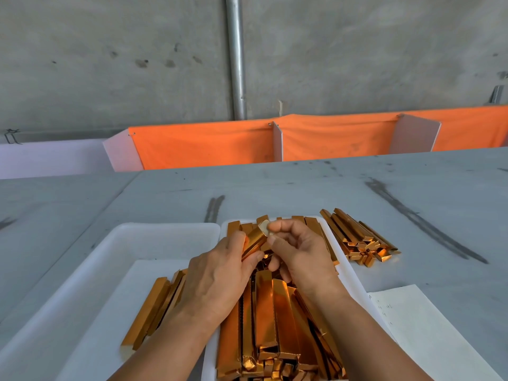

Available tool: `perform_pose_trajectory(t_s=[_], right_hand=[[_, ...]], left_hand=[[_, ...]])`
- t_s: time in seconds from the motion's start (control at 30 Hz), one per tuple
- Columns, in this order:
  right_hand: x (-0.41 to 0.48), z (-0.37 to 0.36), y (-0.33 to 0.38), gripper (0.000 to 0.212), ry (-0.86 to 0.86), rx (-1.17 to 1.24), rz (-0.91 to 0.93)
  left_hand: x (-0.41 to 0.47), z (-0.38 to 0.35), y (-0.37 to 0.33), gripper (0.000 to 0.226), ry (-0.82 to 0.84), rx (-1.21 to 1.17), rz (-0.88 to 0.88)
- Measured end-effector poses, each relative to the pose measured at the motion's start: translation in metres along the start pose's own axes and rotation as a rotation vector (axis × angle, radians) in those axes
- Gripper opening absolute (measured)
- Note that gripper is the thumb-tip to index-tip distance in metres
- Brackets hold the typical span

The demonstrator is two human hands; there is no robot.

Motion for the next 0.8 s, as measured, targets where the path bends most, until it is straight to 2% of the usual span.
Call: perform_pose_trajectory(t_s=[0.2,0.53,0.8], right_hand=[[0.001,0.005,-0.003,0.011,-0.077,-0.152,0.006],[-0.001,-0.004,0.002,0.011,0.06,-0.098,0.005],[-0.002,-0.002,0.006,0.01,0.033,-0.084,0.04]], left_hand=[[0.0,0.002,-0.003,0.053,0.005,0.033,-0.006],[-0.002,0.004,-0.009,0.064,0.019,0.053,-0.04],[0.0,0.012,-0.011,0.058,-0.018,0.003,-0.056]])
Point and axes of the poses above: each hand's wrist, its own x-axis towards the middle knuckle, its own z-axis out of the back of the hand, y = z × x, the point moved 8 cm from there along x, towards the middle knuckle, and after that the axes turned 12 degrees about -x, right-handed, at the moved point
